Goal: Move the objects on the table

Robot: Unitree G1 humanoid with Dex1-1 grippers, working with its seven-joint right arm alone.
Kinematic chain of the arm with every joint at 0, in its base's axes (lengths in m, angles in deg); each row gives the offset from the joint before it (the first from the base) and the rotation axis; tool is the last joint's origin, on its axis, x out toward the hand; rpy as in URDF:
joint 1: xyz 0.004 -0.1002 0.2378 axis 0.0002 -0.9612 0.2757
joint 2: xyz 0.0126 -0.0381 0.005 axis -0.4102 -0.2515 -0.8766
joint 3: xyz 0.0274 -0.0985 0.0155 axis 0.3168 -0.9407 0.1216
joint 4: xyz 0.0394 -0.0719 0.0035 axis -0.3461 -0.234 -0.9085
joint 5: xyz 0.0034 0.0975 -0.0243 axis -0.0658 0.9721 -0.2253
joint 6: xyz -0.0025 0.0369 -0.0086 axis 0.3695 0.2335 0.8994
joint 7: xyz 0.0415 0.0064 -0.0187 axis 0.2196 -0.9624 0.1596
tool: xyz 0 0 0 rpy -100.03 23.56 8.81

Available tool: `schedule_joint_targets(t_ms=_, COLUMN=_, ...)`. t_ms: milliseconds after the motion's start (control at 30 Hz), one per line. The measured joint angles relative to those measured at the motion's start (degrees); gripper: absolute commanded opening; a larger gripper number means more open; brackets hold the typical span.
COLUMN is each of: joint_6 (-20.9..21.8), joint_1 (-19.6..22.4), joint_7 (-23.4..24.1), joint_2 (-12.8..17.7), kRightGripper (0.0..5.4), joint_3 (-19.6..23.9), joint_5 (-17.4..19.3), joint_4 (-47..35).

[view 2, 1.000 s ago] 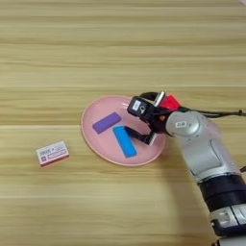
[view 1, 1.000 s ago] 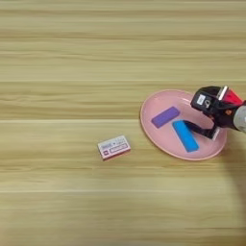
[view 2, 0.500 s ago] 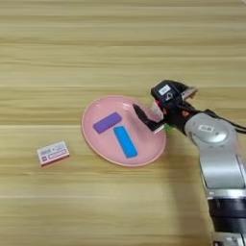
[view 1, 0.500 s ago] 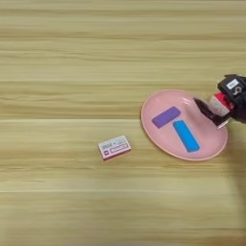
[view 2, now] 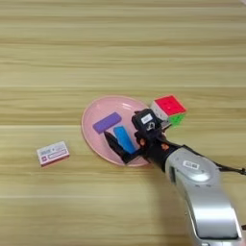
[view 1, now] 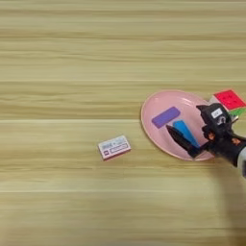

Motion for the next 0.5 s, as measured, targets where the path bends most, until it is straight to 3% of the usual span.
schedule_joint_targets(t_ms=200, joint_6=0.0, joint_1=0.9, joint_7=2.5, joint_2=1.2, kRightGripper=5.36, joint_3=-1.9, joint_5=-3.9, joint_4=5.2)
schedule_joint_targets(t_ms=500, joint_6=-0.1, joint_1=2.4, joint_7=2.2, joint_2=1.5, kRightGripper=5.36, joint_3=-4.2, joint_5=-4.2, joint_4=9.6)
